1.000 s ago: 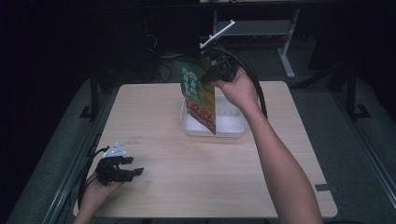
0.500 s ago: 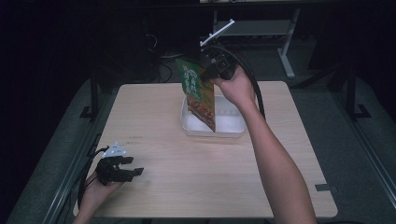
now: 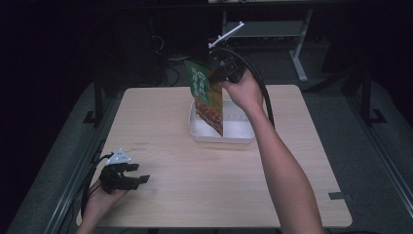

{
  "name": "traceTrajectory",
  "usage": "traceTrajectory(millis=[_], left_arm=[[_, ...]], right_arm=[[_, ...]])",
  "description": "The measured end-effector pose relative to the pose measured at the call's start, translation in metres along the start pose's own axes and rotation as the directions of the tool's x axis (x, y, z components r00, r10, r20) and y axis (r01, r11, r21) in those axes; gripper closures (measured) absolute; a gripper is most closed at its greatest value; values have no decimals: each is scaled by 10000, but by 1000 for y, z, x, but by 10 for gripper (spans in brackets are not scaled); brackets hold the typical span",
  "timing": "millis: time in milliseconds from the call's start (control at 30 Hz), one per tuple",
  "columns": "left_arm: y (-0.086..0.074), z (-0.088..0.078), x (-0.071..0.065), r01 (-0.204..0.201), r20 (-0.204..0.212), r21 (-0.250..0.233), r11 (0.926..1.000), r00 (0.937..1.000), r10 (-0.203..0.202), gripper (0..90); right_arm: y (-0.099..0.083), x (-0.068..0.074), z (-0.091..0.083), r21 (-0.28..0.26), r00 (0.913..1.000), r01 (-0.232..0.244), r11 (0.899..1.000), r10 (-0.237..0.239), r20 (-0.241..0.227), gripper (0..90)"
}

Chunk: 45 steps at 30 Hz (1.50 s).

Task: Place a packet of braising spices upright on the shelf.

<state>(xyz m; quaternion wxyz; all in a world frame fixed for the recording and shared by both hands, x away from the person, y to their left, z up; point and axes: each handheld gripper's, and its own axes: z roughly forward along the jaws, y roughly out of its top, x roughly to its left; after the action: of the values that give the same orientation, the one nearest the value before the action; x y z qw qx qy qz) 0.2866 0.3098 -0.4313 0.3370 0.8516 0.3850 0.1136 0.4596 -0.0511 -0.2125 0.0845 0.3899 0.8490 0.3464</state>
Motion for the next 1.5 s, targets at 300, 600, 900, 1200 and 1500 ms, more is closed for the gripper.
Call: traceTrajectory(millis=[300, 600, 900, 1200, 1500], left_arm=[[0, 0, 0, -22, -17, 6, 10000, 10000, 22, 344], [0, 0, 0, 11, 14, -46, 10000, 10000, -11, 343], [0, 0, -1, 3, 32, -59, 10000, 10000, -3, 343], [0, 1, -1, -17, 50, -57, 10000, 10000, 17, 343], [0, 1, -1, 26, 57, -34, 10000, 10000, -26, 342]], right_arm=[[-2, -4, 10, -10, 9999, -86, 10000, 86, 54, 899], [-1, -6, 17, -98, 9998, -100, 9999, 101, 172, 899], [-3, -9, 26, -265, 9995, -142, 9995, 149, 280, 899], [-10, -15, 39, -191, 9987, -145, 9997, 154, 488, 899], [-18, -18, 50, -45, 9992, -231, 9997, 232, 336, 898]])
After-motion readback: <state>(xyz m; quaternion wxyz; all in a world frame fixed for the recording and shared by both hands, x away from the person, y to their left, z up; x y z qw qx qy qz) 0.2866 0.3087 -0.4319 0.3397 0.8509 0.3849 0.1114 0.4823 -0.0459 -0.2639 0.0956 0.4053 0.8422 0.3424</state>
